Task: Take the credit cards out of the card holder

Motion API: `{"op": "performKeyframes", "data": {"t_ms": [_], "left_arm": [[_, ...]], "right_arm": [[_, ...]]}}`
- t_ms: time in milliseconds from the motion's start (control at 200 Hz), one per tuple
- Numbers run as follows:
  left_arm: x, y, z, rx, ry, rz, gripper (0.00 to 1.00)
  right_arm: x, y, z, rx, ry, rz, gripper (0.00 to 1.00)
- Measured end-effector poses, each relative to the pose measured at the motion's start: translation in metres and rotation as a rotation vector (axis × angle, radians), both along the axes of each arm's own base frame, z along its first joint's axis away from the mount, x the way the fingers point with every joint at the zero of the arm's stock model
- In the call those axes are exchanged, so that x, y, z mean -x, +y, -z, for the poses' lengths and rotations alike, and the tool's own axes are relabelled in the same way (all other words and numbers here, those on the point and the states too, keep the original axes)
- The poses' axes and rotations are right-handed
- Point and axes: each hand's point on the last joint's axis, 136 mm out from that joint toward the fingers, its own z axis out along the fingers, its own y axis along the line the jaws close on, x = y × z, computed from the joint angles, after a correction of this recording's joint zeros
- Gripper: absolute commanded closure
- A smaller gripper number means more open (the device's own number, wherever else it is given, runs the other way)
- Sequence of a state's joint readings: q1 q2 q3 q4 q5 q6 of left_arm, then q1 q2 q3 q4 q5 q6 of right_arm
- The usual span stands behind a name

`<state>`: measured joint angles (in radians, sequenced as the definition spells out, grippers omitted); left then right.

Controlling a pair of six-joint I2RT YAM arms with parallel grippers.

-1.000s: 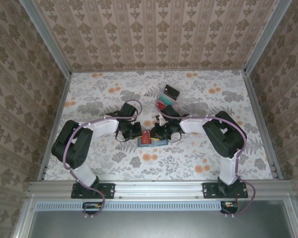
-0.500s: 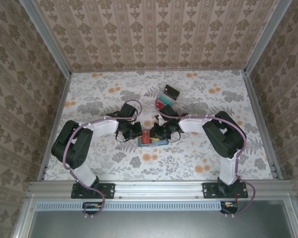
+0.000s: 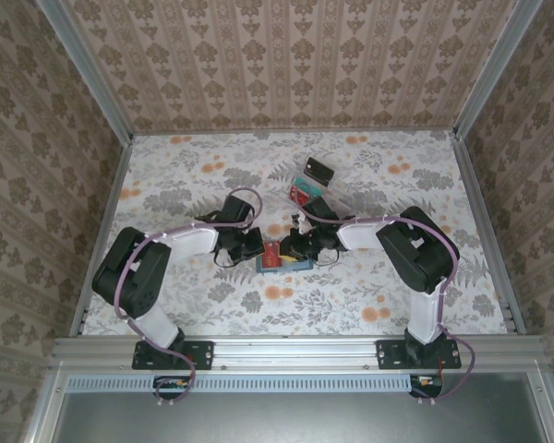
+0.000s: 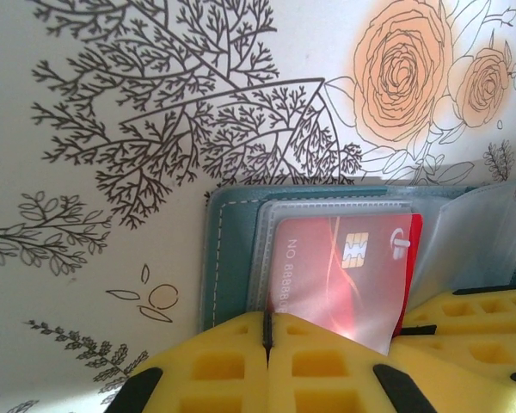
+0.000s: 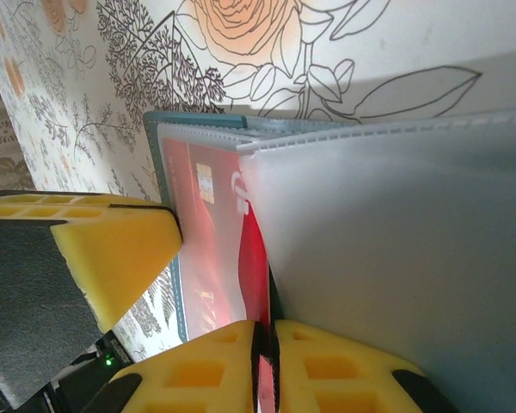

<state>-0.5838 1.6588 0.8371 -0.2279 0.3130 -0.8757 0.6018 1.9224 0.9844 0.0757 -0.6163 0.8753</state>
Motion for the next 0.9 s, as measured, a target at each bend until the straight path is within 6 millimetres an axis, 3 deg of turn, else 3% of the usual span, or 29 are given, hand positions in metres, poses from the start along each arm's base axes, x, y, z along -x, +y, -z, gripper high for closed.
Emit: {"op": "performKeyframes", "data": {"t_ms": [180, 255, 440, 690, 900], "left_arm": [[0.000, 0.000, -0.001, 0.002, -0.010, -0.016, 0.95], [-0.001, 0.000, -0.001, 0.001, -0.013, -0.020, 0.90], [-0.001, -0.005, -0.006, -0.012, -0.025, 0.005, 0.75], [0.011, -0.005, -0.006, -0.038, 0.016, 0.045, 0.72], [0.015, -0.005, -0.005, -0.028, 0.032, 0.052, 0.74]], "right_arm": [[0.000, -0.001, 0.002, 0.039, -0.010, -0.007, 0.94], [0.000, -0.001, 0.002, 0.052, -0.014, -0.011, 1.00], [0.002, -0.002, 0.001, 0.078, -0.038, -0.020, 1.00], [0.005, -0.011, -0.009, 0.111, -0.060, -0.014, 1.00], [0.005, -0.023, -0.003, 0.141, -0.049, -0.002, 1.00]]}}
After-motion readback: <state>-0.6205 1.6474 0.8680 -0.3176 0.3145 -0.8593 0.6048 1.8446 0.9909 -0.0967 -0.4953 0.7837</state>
